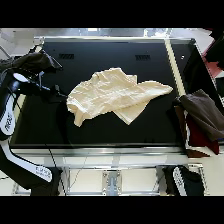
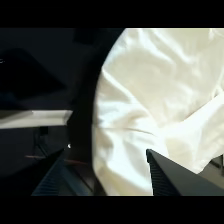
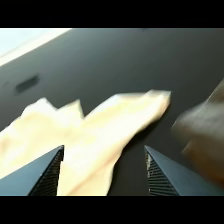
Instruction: Fold the shirts.
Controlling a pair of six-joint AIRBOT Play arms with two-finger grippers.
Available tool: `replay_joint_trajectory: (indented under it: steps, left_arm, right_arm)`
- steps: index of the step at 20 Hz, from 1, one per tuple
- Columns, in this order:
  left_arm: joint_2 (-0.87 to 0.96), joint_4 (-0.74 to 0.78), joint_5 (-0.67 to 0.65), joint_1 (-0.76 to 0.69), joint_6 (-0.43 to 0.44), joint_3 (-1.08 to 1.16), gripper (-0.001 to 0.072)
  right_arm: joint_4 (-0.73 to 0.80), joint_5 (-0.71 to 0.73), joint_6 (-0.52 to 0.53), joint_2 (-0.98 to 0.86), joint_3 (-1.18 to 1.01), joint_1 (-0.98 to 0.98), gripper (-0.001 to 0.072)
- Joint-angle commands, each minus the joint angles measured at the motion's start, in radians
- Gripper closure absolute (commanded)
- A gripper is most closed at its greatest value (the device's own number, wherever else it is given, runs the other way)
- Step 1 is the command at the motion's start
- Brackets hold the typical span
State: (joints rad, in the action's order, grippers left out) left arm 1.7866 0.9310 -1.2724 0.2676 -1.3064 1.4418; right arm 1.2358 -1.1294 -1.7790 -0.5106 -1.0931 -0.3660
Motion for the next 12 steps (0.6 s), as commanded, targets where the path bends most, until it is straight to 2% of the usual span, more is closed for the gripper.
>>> replay_joint_trajectory:
  steps: [1,6,7,9,10,12]
  left_arm:
    - [0.070,-0.067,0.039,-0.044,0.037,0.000,0.0127]
    - [0.087,-0.080,0.111,-0.069,0.039,0.000,0.0129]
    - [0.087,-0.082,0.115,-0.070,0.039,0.000,0.0217]
    - [0.087,-0.127,0.118,-0.075,0.040,0.000,0.0661]
    - [0.087,-0.160,0.124,-0.076,0.048,0.001,0.0695]
    - [0.086,-0.219,0.125,-0.076,0.063,0.001,0.0694]
  right_arm:
    - [-0.170,0.037,-0.053,0.048,0.214,-0.001,0.0165]
    - [-0.198,0.033,-0.052,0.048,0.261,-0.001,0.0165]
    - [-0.201,0.006,-0.052,0.048,0.262,-0.001,0.0166]
    - [-0.248,-0.061,-0.053,0.048,0.286,0.005,0.0166]
    - [-0.303,-0.061,-0.054,0.048,0.327,0.021,0.0166]
    - [-0.421,0.021,-0.087,0.046,0.464,0.084,0.0166]
